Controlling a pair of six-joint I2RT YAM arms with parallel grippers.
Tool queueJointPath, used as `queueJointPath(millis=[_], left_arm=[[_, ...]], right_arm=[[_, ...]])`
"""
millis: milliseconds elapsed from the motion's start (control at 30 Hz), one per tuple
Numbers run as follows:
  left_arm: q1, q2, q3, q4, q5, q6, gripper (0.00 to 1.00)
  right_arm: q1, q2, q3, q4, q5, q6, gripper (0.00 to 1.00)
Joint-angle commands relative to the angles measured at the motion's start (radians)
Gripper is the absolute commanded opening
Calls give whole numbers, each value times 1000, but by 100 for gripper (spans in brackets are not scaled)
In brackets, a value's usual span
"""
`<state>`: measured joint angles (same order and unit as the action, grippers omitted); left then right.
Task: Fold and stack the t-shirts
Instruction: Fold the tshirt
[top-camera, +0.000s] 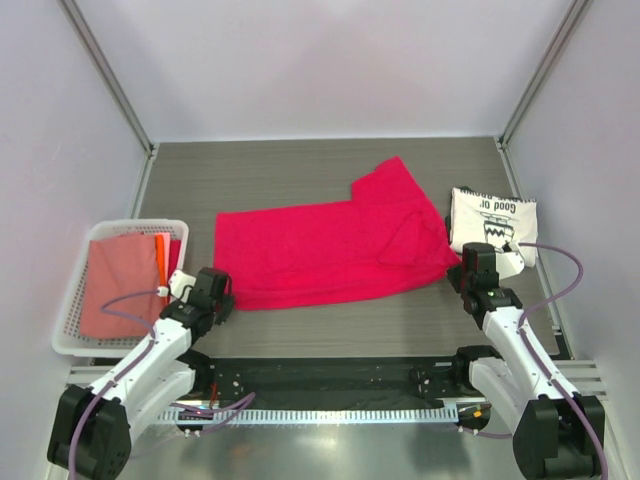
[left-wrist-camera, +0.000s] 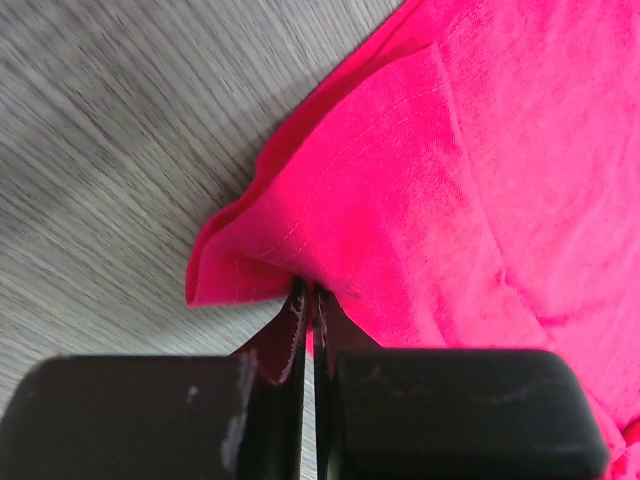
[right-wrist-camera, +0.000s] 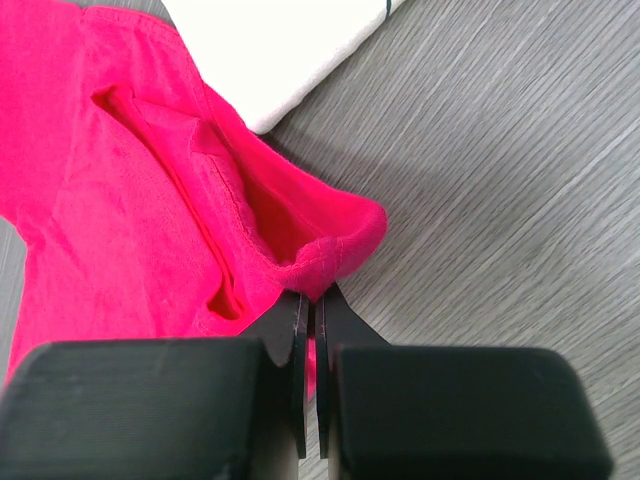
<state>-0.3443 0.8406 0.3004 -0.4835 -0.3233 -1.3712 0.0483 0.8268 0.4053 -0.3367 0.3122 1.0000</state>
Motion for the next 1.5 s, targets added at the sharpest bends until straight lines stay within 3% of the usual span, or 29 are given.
queueJointPath(millis=[0, 200, 333, 700, 767, 900, 967, 1033, 1467], left_arm=[[-2, -1, -34, -21, 13, 18, 0], [1, -121, 78, -131, -55, 82, 0], [5, -114, 172, -190, -56, 132, 0], [40, -6, 141, -21, 78, 118, 0], [100, 53, 201, -15, 105, 171, 0], [217, 118, 527, -122, 118, 302, 0], [241, 115, 616, -194, 95, 349, 0], [251, 91, 666, -220, 87, 362, 0], [251, -152, 246, -251, 213, 313, 0]], right_arm=[[-5, -15, 0, 41, 10, 12, 1], [-5, -18, 38, 24, 8, 0, 1], [-5, -37, 75, -16, 22, -3, 1], [-4, 20, 64, -27, 25, 40, 1], [-4, 63, 157, 25, 13, 43, 1], [-4, 233, 476, -25, -51, 8, 1], [-2, 235, 597, -73, -39, -4, 1], [-4, 187, 606, -79, -9, -9, 1], [-2, -220, 136, -287, -15, 49, 4]])
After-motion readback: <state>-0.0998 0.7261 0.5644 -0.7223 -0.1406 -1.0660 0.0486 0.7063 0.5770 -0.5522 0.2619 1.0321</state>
